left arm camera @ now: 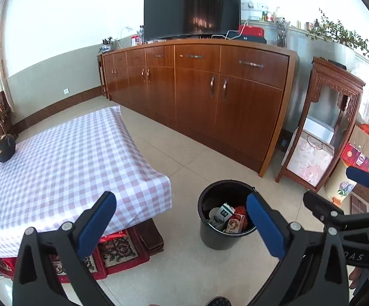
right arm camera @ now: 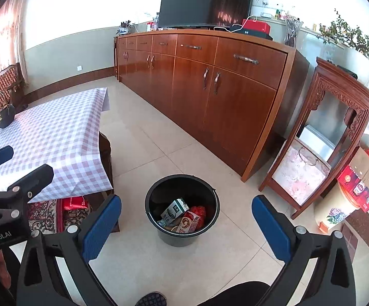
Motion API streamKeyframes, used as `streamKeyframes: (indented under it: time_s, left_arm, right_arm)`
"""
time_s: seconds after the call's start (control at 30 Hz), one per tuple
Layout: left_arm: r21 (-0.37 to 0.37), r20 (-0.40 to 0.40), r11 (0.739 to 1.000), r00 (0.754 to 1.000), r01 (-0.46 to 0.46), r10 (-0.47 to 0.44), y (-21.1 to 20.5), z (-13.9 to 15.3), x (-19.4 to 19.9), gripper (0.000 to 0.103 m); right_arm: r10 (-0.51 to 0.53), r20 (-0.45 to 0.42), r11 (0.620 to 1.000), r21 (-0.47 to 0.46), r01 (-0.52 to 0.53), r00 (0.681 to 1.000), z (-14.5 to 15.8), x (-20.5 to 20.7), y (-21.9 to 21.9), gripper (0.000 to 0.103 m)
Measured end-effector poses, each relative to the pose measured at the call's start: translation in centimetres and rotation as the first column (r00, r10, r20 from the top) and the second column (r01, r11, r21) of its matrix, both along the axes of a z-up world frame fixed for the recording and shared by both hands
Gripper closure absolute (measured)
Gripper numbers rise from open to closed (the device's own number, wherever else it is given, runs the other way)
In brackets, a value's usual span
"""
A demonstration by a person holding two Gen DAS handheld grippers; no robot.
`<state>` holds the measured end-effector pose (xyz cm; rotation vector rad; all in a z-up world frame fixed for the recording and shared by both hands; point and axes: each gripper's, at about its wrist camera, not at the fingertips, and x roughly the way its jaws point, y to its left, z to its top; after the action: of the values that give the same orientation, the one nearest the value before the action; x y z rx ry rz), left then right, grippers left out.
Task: Collect trash
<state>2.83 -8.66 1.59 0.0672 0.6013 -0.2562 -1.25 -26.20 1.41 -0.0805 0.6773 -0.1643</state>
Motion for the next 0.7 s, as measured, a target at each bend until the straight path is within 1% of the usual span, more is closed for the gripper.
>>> streamKeyframes:
  time_s: [0.13, 0.23, 0.47, 0.57, 0.7]
  left_arm:
    - [0.003, 0.034, 1.0, 0.999, -0.014, 0.013, 0.7, 1.5, -1.8, 0.0]
    - [-0.017, 0.058, 0.999, 0.998, -0.035, 0.036, 1.6, 2.5, -3.1, 0.0]
    - [-0.024, 0.115, 0.997, 0.99, -0.077, 0.08, 3.4, 4.3, -5.0, 0.0]
    - [-0.028, 0.121, 0.996, 0.988, -0.088, 0.091, 4.0, 4.6, -5.3, 0.0]
    - [-0.043, 0.122, 0.995, 0.988, -0.091, 0.095, 4.3, 4.5, -5.6, 0.0]
  right_arm:
    - [0.02, 0.032, 0.999, 0.025, -0.021, 0.999, 2.1, -2.1, 0.4, 0.0]
    - [0.033, 0.054, 0.999, -0.017, -0.032, 0.998, 3.3, -3.6, 1.0, 0.0]
    - [0.028, 0.144, 0.999, -0.048, -0.021, 0.989, 6.7, -5.1, 1.5, 0.0]
    - [0.032, 0.166, 0.999, -0.048, -0.024, 0.986, 7.6, -5.5, 1.7, 0.0]
    - [0.041, 0.171, 0.998, -0.045, -0.034, 0.984, 7.8, -5.7, 2.1, 0.0]
